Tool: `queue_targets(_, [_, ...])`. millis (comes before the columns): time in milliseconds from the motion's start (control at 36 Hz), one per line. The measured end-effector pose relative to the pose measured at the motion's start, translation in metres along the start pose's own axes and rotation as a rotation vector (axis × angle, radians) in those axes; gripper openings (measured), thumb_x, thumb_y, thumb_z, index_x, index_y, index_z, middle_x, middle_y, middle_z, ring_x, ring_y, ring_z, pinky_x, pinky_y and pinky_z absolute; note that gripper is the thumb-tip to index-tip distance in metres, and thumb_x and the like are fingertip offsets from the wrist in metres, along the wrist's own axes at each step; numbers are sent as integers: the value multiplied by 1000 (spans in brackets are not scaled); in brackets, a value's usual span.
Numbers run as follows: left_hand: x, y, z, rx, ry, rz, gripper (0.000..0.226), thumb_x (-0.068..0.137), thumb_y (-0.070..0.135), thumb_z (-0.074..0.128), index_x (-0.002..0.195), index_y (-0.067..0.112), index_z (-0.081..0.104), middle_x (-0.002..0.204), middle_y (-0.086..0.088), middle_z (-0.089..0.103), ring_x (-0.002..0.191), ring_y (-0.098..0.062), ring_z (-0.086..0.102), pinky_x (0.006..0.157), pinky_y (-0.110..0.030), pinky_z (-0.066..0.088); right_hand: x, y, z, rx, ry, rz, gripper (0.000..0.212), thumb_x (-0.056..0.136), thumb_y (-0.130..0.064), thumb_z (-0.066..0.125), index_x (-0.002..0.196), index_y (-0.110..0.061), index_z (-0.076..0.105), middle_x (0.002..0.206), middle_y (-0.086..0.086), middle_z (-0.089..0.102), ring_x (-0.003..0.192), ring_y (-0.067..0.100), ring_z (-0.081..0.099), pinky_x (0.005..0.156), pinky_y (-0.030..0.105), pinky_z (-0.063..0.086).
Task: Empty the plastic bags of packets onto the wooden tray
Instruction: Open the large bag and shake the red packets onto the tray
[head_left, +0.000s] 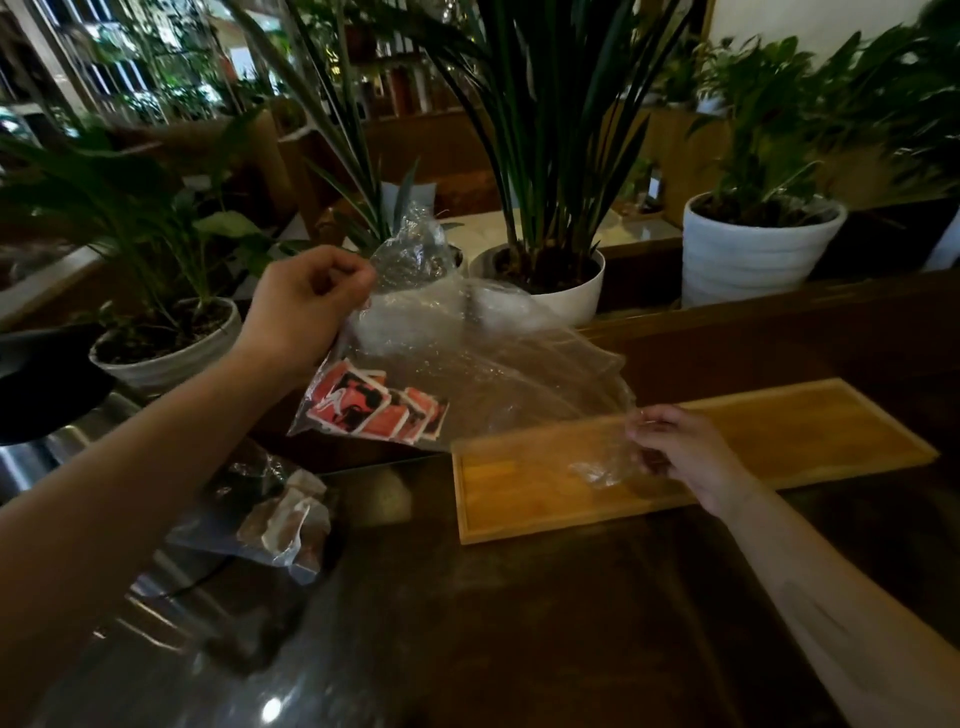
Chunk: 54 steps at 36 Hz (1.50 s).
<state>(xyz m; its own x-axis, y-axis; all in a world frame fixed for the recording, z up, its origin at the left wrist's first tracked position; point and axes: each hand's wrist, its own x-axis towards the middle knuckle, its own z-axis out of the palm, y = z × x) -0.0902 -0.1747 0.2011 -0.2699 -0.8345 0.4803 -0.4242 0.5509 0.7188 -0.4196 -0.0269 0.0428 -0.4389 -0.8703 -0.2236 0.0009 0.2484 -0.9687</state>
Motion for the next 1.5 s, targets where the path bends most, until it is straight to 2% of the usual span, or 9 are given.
queue_targets(139, [14,12,9,20,-73,-15,19,95,31,61,80,41,65,72,13,62,54,12,53,60,-20,42,-2,1,0,10,44,5,16,88,-7,65,104,-10,66,91,13,70,70,21,64,61,32,54])
queue_targets(306, [24,23,22,-41,-100,-39,23,100,26,53,84,38,64,73,8,58,63,-6,51,57,-23,45,-4,5,2,43,66,16,15,89,-8,64,103,-12,65,87,10,69,71,22,63,66,35,53])
queue_targets(444, [30,25,33,-100,-57,-88,27,101,24,47,83,36,62,66,9,52,41,7,43,44,-16,37,-6,6,4,47,84,14,14,87,-10,66,100,-14,66,81,11,68,70,23,62,71,40,51])
queue_targets(639, [33,36,34,-143,-52,-17,25,100,27,44,84,34,61,53,18,51,42,3,39,38,-14,31,-10,4,8,70,90,18,15,87,-8,66,102,-13,65,79,12,67,69,25,61,70,40,51])
queue_targets(778, [35,47,37,-47,-60,40,22,102,24,44,90,32,61,65,7,49,43,3,40,40,-14,34,-14,6,10,95,98,40,16,88,-7,65,105,-10,64,88,13,66,76,25,61,70,38,52])
queue_targets(972, [36,52,39,1,-87,86,18,104,22,42,104,20,60,68,3,50,55,-12,42,52,-30,35,-14,12,12,125,131,65,18,89,-9,65,106,-11,63,97,14,67,80,25,64,70,37,55])
queue_targets(1167, [45,50,36,43,-55,106,16,103,23,44,97,25,58,67,7,50,53,-7,43,51,-28,38,-10,11,19,163,139,57,15,88,-10,67,102,-12,64,91,13,69,75,23,65,66,35,55])
queue_targets(1278, [52,52,27,60,-34,115,16,103,24,45,96,25,59,63,7,47,39,4,39,40,-14,34,-9,8,24,171,118,37,15,86,-9,68,101,-13,65,87,13,71,73,24,66,68,38,55])
queue_targets(1500, [57,51,5,91,10,133,15,102,21,46,96,23,60,65,7,48,38,7,41,38,-6,31,-9,-1,33,167,68,0,20,85,-15,70,105,-16,65,106,14,66,90,28,65,63,34,51])
